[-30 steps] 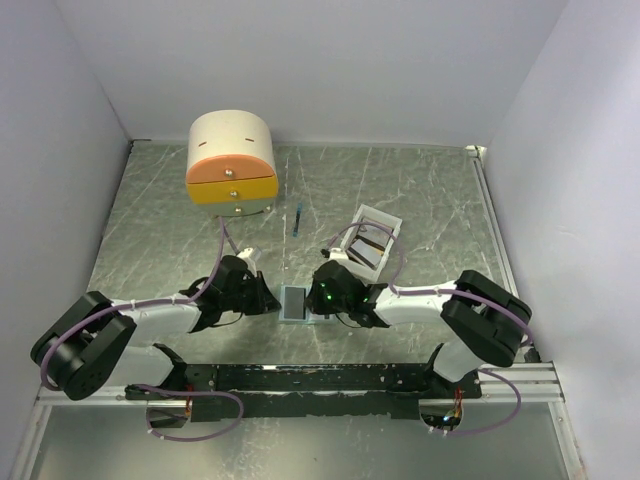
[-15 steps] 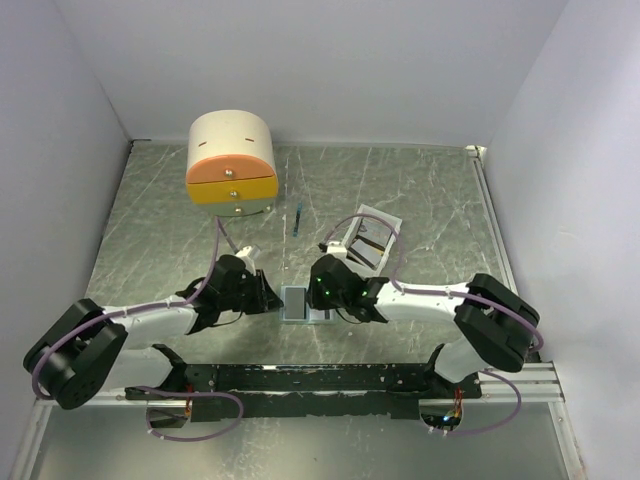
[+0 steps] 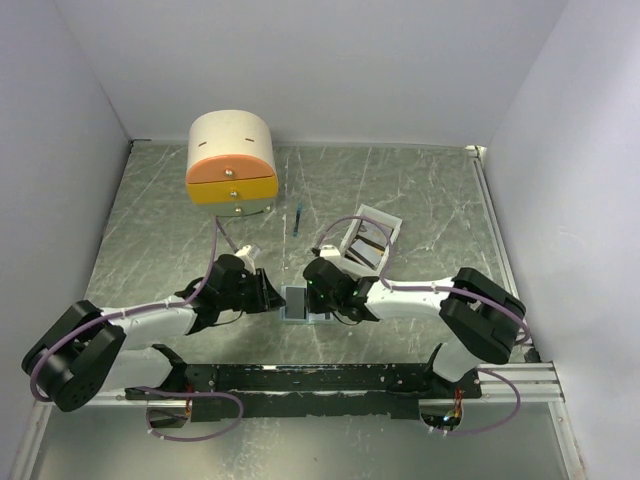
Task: Put the credit cards into the card holder
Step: Insert the credit card into the card holder.
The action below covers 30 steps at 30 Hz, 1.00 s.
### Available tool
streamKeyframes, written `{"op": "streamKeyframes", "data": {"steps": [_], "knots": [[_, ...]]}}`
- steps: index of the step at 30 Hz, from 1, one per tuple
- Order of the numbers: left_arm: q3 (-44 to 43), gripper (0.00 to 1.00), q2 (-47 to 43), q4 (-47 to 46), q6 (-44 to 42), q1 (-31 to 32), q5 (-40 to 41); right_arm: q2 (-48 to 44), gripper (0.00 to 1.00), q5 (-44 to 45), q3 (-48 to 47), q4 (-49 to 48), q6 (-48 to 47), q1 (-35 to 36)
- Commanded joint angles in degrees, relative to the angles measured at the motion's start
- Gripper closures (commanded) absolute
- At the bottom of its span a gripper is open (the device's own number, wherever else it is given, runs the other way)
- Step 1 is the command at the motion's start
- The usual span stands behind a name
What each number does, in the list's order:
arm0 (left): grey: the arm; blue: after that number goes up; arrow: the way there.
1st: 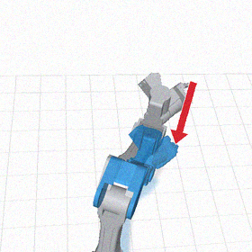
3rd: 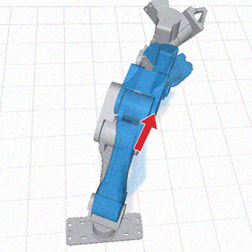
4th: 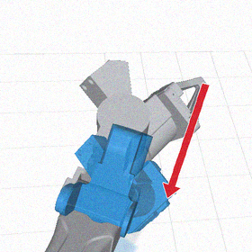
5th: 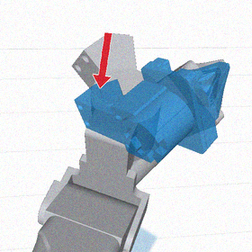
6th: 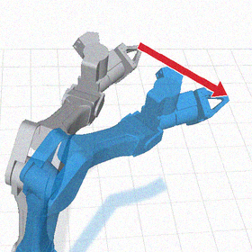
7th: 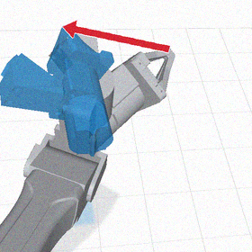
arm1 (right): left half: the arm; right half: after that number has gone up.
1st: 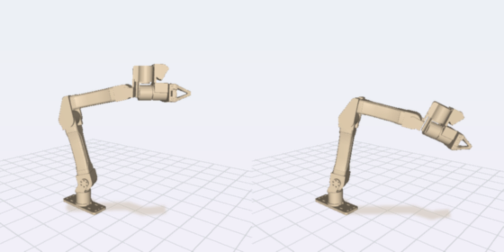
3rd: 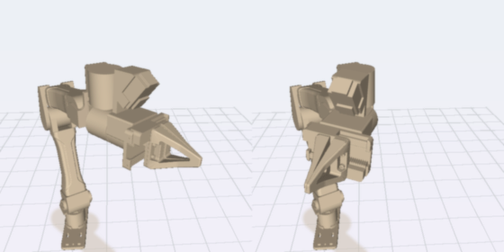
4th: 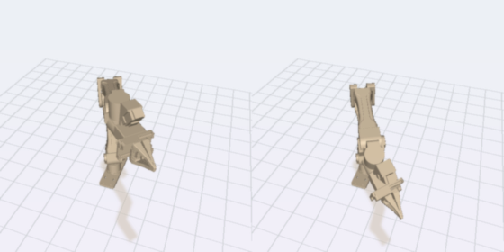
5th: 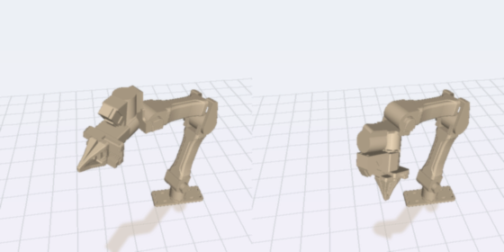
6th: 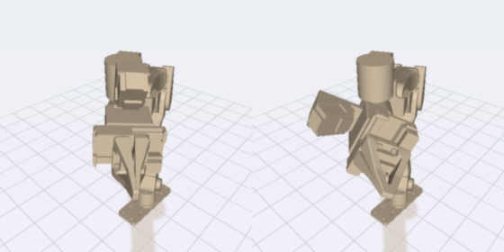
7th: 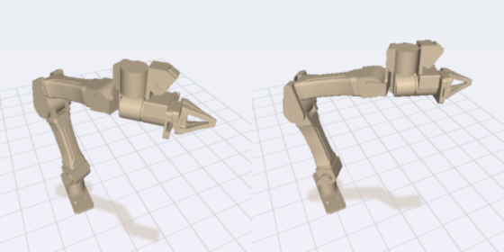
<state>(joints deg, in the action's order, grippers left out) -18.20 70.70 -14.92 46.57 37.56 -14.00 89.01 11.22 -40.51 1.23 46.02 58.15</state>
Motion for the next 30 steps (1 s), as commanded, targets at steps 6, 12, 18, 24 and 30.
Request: {"op": "streamKeyframes", "data": {"steps": [6,12,18,24,30], "knots": [[0.6,0.59,-0.7,-0.9,0.2,-0.5,-0.6,3.0,0.87,1.7,-2.4,2.5,-0.5,1.2],[0.7,0.59,-0.2,-0.8,0.2,-0.7,-0.6,2.9,0.90,3.4,-2.5,4.1,-0.2,1.7],[1.3,0.57,-0.2,-3.8,1.6,-0.9,-2.8,2.0,0.92,4.3,-2.1,4.7,-0.2,1.8],[1.6,0.56,0.9,-6.4,2.1,-0.9,-4.6,2.6,0.93,4.2,-2.4,4.6,-0.2,1.9],[1.8,0.56,-0.6,-6.1,2.2,-0.9,-4.1,2.6,0.93,4.3,-2.3,4.1,-0.1,1.9]]}}
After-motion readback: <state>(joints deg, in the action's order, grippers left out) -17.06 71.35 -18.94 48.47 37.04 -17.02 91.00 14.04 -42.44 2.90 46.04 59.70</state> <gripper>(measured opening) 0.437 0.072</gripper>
